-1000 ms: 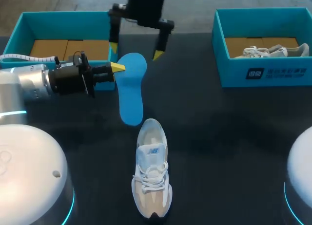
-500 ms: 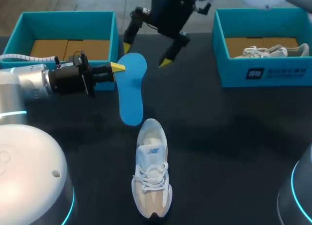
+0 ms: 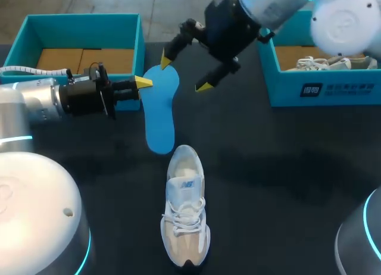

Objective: Take the shoe out of the shoebox, open the shoe tongue, remove and reinsert the insole, then place the shoe into the shoebox

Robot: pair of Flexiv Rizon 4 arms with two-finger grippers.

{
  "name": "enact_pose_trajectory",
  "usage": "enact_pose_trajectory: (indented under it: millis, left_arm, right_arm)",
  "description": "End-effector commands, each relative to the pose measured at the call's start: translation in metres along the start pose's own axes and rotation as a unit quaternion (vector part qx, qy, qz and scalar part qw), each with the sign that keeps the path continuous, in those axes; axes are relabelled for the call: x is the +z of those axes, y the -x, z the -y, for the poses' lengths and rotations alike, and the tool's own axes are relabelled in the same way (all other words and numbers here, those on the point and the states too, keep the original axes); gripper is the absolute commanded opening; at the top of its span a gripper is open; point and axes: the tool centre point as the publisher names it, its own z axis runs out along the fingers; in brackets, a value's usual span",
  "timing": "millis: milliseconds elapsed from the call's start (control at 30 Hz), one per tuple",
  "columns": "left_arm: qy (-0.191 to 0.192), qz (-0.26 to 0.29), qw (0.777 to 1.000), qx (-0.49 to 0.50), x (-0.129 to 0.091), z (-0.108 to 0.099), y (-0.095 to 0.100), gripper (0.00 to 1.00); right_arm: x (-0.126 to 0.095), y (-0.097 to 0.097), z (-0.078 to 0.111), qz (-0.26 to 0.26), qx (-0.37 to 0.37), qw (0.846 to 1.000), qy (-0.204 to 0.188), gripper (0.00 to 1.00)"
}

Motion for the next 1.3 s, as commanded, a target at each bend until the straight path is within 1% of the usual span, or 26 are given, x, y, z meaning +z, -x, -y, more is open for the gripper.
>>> enact_pose_trajectory:
  millis: [33, 167, 200, 533, 967, 1300]
  left_arm:
    - [-0.001, 0.002, 1.0, 0.0, 0.0, -0.001, -0.001, 0.0]
    - [-0.001, 0.002, 1.0, 0.0, 0.0, -0.001, -0.001, 0.0]
    - [-0.001, 0.002, 1.0, 0.0, 0.0, -0.001, -0.001, 0.0]
    - [-0.001, 0.002, 1.0, 0.0, 0.0, -0.001, -0.001, 0.0]
    - [-0.001, 0.002, 1.0, 0.0, 0.0, -0.001, -0.001, 0.0]
    - [-0.001, 0.002, 1.0, 0.0, 0.0, -0.001, -0.001, 0.0]
  right_arm:
    - [0.003, 0.01, 0.001, -0.192, -0.004, 0.981, 0.003, 1.0]
    - [0.004, 0.014, 0.001, -0.208, -0.004, 0.978, 0.006, 1.0]
    - [0.004, 0.016, 0.001, -0.22, -0.009, 0.976, 0.007, 1.0]
    - [0.005, 0.024, 0.002, -0.242, -0.008, 0.97, 0.01, 1.0]
    - [0.008, 0.028, -0.001, -0.254, -0.003, 0.967, 0.005, 1.0]
    - [0.008, 0.028, -0.001, -0.253, 0.003, 0.967, 0.002, 1.0]
